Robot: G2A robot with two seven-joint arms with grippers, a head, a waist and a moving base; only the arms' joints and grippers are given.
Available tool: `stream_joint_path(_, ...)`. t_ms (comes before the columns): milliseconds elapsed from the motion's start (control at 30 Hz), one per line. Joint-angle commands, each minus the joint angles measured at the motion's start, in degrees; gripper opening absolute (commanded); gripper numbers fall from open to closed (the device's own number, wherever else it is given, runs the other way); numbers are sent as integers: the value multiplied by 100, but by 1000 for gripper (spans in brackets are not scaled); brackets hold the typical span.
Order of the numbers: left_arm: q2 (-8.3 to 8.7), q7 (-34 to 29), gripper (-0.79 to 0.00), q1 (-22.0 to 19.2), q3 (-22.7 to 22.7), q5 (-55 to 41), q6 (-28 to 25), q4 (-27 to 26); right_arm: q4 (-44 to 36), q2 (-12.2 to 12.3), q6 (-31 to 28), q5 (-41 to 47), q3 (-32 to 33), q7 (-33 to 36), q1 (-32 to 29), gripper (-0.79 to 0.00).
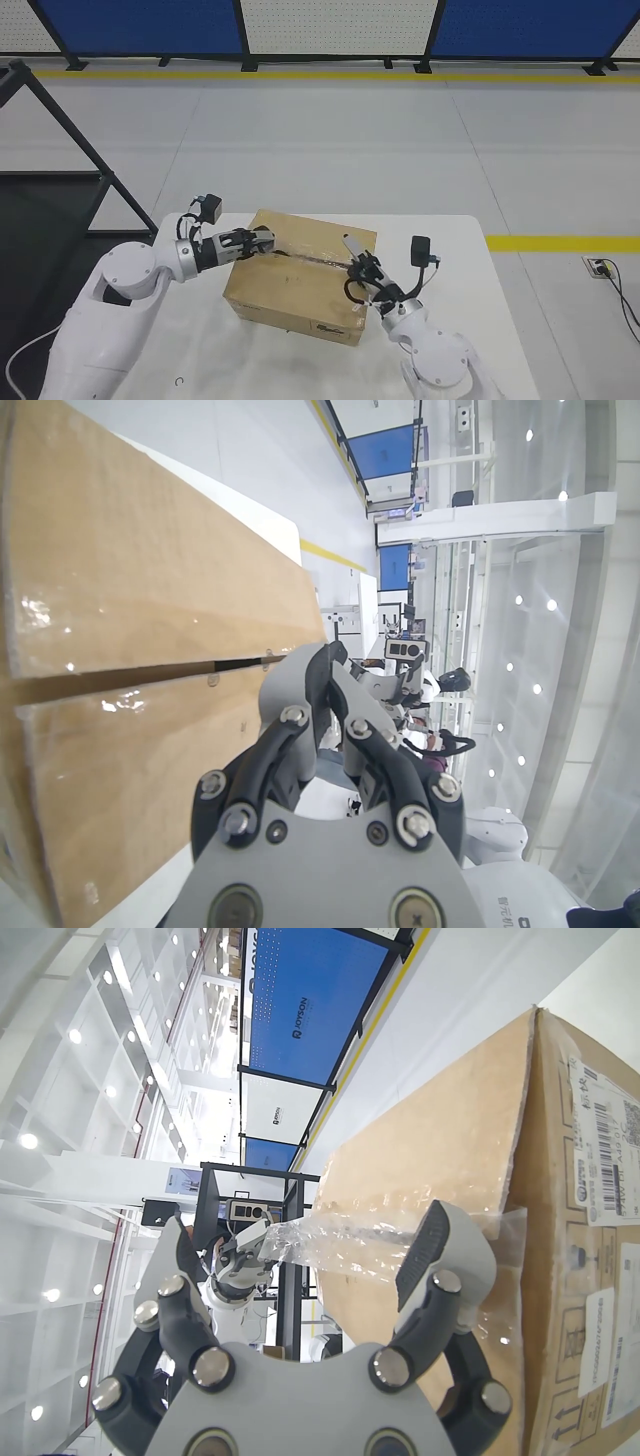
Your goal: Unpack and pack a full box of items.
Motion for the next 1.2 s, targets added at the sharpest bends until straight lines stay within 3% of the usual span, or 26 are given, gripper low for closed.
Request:
stream_joint_path(0,5,-44,-720,-21,9,27,-20,47,28,-3,26,10,-3,24,25,0)
stream_joint_path(133,16,-111,-468,-33,24,76,-83,115,68,-10,57,11,-15,40,60,0)
stream_joint_path(200,20,-109,-409,-36,24,82,-100,143,81,-12,64,19,-16,57,69,0)
stream_joint_path(267,23,-109,-188,-42,20,68,-118,169,92,-15,68,20,-16,60,76,0)
stream_joint_path(433,29,-87,-58,-55,16,46,-148,210,110,-21,90,20,-22,66,90,0)
stream_joint_path(533,34,-102,-55,-52,12,28,-168,219,115,-24,84,23,-20,57,85,0)
stream_joint_path(600,42,-118,-80,-49,2,37,-185,218,114,-26,79,24,-19,51,78,0)
stream_joint_path(667,51,-132,-157,-35,-14,36,-195,216,110,-27,78,21,-16,52,73,0)
stream_joint_path(700,56,-147,-237,-27,-20,41,-214,208,108,-27,78,20,-15,54,71,0)
stream_joint_path(733,61,-159,-382,-17,-29,42,-226,208,106,-28,78,19,-14,55,70,0)
stream_joint_path(833,75,-157,-483,18,-49,55,-250,190,98,-30,72,14,-12,54,67,0)
stream_joint_path(1000,89,-151,-785,61,-51,70,-257,178,74,-33,71,7,-11,52,54,0)
stream_joint_path(1167,91,-100,-785,49,-24,93,-266,161,24,-34,46,0,2,35,5,0)
